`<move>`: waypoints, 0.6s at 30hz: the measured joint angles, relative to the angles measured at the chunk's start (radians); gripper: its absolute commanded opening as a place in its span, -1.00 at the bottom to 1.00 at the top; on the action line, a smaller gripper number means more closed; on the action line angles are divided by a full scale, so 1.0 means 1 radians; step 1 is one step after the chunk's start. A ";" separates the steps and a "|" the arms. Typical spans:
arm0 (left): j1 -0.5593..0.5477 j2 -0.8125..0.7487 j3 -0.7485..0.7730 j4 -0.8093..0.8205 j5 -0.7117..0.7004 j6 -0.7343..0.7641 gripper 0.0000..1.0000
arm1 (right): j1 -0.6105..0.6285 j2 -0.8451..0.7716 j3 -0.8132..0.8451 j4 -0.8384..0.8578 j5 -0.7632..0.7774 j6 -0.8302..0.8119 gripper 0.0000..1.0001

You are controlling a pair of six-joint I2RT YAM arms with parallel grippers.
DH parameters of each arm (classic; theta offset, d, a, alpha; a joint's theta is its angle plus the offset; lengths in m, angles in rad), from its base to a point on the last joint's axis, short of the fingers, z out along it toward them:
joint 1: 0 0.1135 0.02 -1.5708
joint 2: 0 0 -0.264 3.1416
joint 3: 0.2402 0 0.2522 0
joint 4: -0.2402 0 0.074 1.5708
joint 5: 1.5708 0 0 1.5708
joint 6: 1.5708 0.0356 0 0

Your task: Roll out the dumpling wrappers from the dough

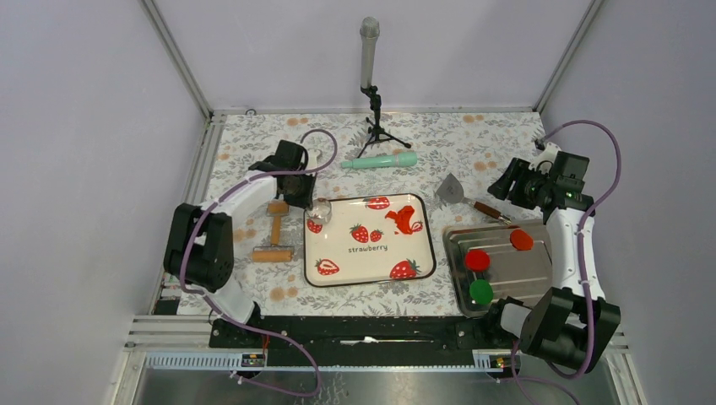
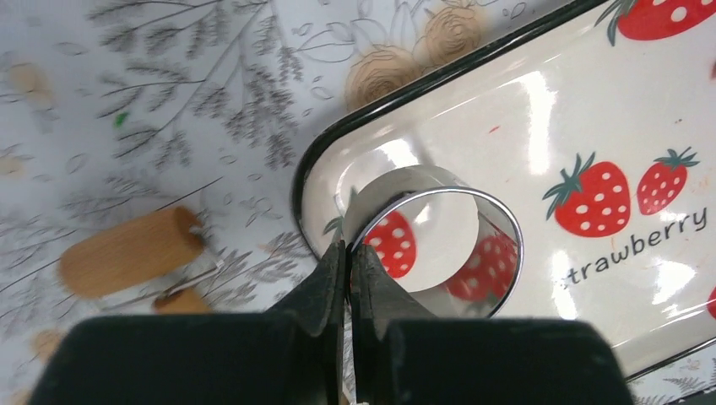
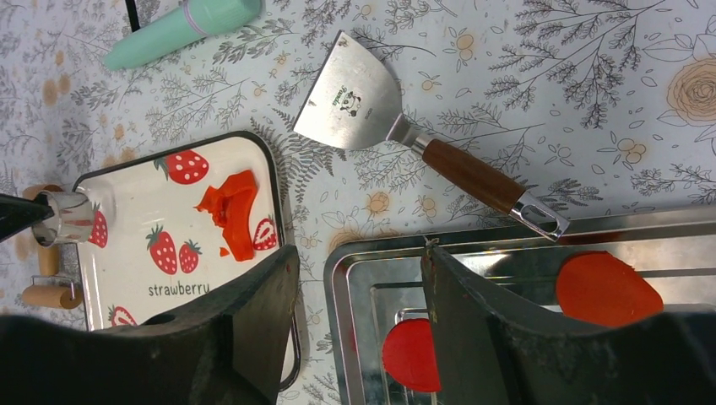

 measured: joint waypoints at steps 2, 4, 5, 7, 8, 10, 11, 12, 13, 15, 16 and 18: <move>0.010 -0.038 0.000 -0.018 -0.027 0.013 -1.00 | 0.000 -0.004 0.000 -0.003 -0.007 -0.006 0.35; 0.035 -0.098 -0.002 -0.038 -0.076 0.032 -1.00 | 0.000 -0.002 0.000 -0.017 -0.018 -0.029 0.77; 0.057 -0.132 -0.008 -0.039 -0.103 0.042 -1.00 | 0.001 0.001 0.002 -0.032 -0.021 -0.048 0.96; 0.111 -0.190 -0.021 -0.040 -0.150 0.056 -1.00 | 0.001 0.013 0.008 -0.070 -0.021 -0.093 0.99; 0.146 -0.217 -0.029 -0.041 -0.172 0.063 -1.00 | 0.002 0.023 0.018 -0.097 -0.019 -0.129 0.99; 0.229 -0.257 -0.048 -0.042 -0.211 0.071 -1.00 | 0.003 0.038 0.034 -0.137 -0.013 -0.188 0.99; 0.274 -0.270 -0.060 -0.043 -0.229 0.074 -1.00 | 0.003 0.040 0.040 -0.148 -0.006 -0.211 0.99; 0.314 -0.278 -0.072 -0.043 -0.243 0.074 -1.00 | 0.003 0.041 0.051 -0.166 0.008 -0.237 0.99; 0.348 -0.281 -0.083 -0.046 -0.257 0.074 -1.00 | 0.003 0.042 0.060 -0.173 0.016 -0.254 0.99; 0.400 -0.282 -0.111 -0.055 -0.272 0.074 -1.00 | 0.003 0.053 0.092 -0.191 0.049 -0.279 0.99; 0.414 -0.282 -0.127 -0.057 -0.278 0.074 -1.00 | 0.003 0.064 0.114 -0.195 0.072 -0.285 0.99; 0.426 -0.282 -0.158 -0.058 -0.285 0.073 -1.00 | 0.003 0.097 0.156 -0.199 0.117 -0.288 0.99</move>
